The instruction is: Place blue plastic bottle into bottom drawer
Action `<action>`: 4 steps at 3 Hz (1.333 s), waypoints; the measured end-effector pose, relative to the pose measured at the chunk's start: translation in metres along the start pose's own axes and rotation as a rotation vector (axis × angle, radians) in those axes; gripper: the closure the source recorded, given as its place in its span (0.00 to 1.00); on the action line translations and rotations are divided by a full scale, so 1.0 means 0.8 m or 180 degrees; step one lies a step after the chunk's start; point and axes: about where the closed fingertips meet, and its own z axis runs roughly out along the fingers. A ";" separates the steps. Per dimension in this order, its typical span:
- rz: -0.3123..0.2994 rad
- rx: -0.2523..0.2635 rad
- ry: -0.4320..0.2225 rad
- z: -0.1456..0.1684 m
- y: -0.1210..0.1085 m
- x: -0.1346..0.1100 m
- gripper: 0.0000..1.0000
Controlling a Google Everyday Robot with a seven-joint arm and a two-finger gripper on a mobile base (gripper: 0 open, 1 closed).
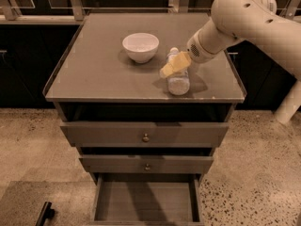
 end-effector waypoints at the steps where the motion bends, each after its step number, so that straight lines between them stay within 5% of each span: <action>1: -0.0009 0.0049 0.0005 0.000 -0.001 0.001 0.00; 2: -0.0060 0.0226 0.0008 -0.001 -0.002 0.002 0.00; 4: -0.0060 0.0226 0.0008 -0.004 -0.002 0.000 0.42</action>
Offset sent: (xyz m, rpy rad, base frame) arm -0.0040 -0.0212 -0.0228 -0.2010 -0.0936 -0.0724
